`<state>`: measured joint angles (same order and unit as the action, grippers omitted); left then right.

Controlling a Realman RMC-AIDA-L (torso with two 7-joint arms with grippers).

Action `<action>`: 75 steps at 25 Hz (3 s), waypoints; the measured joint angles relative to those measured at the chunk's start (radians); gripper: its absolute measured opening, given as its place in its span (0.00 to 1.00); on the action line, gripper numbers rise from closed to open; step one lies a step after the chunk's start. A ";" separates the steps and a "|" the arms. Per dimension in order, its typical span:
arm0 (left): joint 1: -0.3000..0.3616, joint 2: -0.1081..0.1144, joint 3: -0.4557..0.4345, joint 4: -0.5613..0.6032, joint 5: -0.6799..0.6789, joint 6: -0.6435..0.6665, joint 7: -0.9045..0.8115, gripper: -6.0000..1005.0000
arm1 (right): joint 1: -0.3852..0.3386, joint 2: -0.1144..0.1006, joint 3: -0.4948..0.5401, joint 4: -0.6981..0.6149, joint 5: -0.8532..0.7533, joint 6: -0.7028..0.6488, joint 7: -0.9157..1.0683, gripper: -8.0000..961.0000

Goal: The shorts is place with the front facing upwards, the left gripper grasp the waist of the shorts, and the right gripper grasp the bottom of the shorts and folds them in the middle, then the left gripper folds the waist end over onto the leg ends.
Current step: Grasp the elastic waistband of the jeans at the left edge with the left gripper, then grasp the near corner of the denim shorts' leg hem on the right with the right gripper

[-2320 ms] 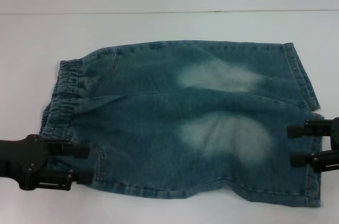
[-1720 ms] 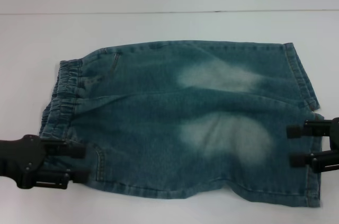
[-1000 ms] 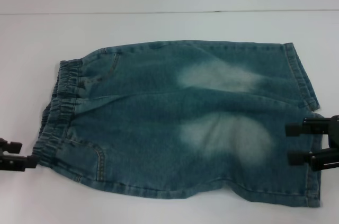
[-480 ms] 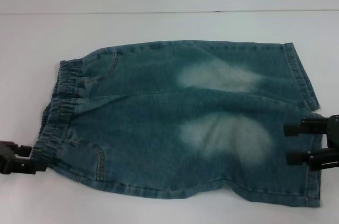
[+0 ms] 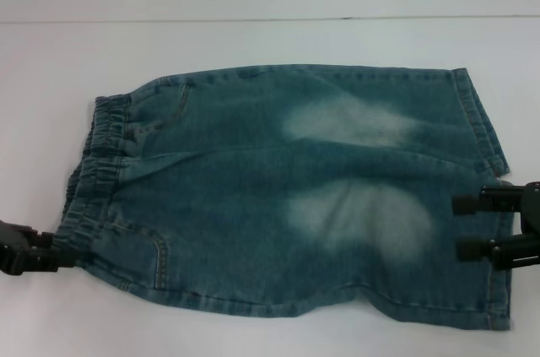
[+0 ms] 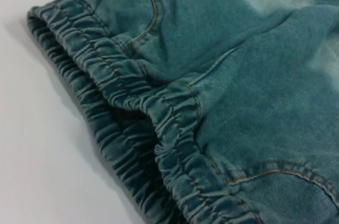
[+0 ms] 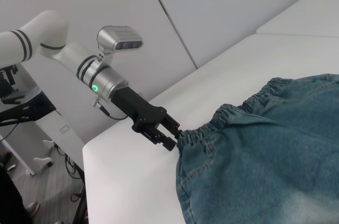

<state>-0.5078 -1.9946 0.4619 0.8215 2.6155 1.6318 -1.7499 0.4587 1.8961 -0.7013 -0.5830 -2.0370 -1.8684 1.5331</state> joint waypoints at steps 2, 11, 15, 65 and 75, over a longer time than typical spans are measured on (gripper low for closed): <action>0.000 0.000 0.000 0.000 0.000 -0.002 0.000 0.60 | 0.000 0.000 0.001 0.000 0.000 0.000 0.000 0.95; -0.001 -0.002 0.003 0.000 -0.006 0.003 0.008 0.28 | 0.000 0.000 0.002 -0.001 0.000 0.000 -0.001 0.95; -0.002 -0.003 0.003 0.001 -0.008 0.007 0.008 0.09 | 0.001 0.000 0.002 -0.010 0.000 0.001 0.003 0.95; -0.113 0.019 -0.002 0.013 -0.007 0.096 -0.131 0.04 | 0.233 0.006 -0.122 -0.096 -0.680 -0.045 0.431 0.95; -0.118 0.019 -0.002 0.013 -0.010 0.091 -0.131 0.04 | 0.262 0.019 -0.151 -0.050 -0.683 0.023 0.444 0.95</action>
<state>-0.6253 -1.9757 0.4602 0.8344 2.6060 1.7231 -1.8807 0.7203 1.9151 -0.8524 -0.6334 -2.7197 -1.8456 1.9766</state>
